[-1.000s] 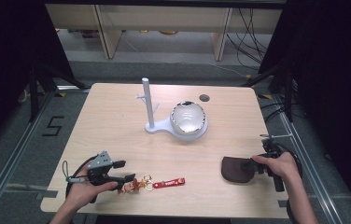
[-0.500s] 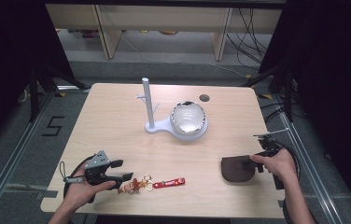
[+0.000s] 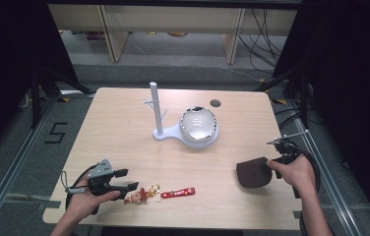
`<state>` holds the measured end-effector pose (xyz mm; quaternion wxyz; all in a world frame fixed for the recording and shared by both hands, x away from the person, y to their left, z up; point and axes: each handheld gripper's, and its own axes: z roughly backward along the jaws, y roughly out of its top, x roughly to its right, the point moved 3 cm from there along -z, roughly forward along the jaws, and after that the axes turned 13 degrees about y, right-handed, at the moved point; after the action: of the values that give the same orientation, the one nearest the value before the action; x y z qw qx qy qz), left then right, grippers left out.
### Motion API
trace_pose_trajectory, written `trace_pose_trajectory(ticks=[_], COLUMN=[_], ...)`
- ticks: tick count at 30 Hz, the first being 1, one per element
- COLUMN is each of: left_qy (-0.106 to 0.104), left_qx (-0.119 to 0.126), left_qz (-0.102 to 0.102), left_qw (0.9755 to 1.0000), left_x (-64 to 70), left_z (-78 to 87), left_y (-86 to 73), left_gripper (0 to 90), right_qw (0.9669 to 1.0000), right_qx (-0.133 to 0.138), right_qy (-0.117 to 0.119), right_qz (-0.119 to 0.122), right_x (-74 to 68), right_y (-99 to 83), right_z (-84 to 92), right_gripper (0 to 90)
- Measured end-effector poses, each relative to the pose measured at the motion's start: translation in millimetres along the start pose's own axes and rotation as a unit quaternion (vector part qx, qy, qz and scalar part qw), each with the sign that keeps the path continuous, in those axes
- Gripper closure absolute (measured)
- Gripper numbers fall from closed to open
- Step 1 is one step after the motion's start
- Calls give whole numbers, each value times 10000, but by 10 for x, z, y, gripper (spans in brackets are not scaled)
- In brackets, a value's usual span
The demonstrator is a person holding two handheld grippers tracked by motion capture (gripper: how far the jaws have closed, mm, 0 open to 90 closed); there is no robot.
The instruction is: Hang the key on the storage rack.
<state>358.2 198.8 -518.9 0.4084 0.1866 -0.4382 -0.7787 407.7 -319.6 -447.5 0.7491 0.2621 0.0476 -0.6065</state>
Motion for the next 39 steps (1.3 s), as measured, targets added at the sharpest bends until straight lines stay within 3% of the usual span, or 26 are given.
trace_pose_trajectory(ticks=[4, 6, 7, 10, 12, 13, 17, 26, 28, 29, 32, 39], left_qy=[-5, 17, 13, 93, 49, 30, 11, -1, 2, 3, 5, 6], left_qx=[-11, -13, 4, -84, 3, 18, -18, -47, -52, -50, -50, -46], left_qz=[-4, -2, 38, -10, 20, 17, 31, 21, 20, 21, 29, 24], left_qw=[10000, 10000, 10000, 9999, 10000, 10000, 10000, 10000, 10000, 10000, 10000, 10000], left_x=[-14, -22, -18, -16, -10, -4, -5, -10, -12, -12, -11, -9], left_z=[5, 2, -2, 9, -4, -5, -6, -9, -10, -10, -11, -10], left_y=[-12, -19, -19, -19, -21, -24, -32, -45, -46, -45, -44, -45], left_gripper=[295, 295, 295, 296, 296, 296, 296, 296, 295, 295, 296, 296], right_qw=[9997, 9989, 9976, 9956, 9946, 9902, 9848, 9782, 9781, 9752, 9737, 9664], right_qx=[149, 224, 357, 538, 577, 747, 945, 1099, 1115, 1107, 1132, 1223], right_qy=[-98, -178, -264, -369, -412, -489, -586, -644, -661, -704, -711, -805], right_qz=[156, 360, 529, 673, 759, 1076, 1337, 1640, 1630, 1781, 1847, 2111], right_x=[-61, -91, -101, -201, -243, -279, -403, -610, -651, -650, -678, -804], right_y=[9, 14, 26, 61, 77, 118, 167, 278, 300, 328, 362, 489], right_z=[43, 91, 114, 180, 208, 241, 298, 324, 321, 325, 319, 288], right_gripper=[677, 676, 676, 675, 674, 674, 672, 669, 668, 667, 667, 667])
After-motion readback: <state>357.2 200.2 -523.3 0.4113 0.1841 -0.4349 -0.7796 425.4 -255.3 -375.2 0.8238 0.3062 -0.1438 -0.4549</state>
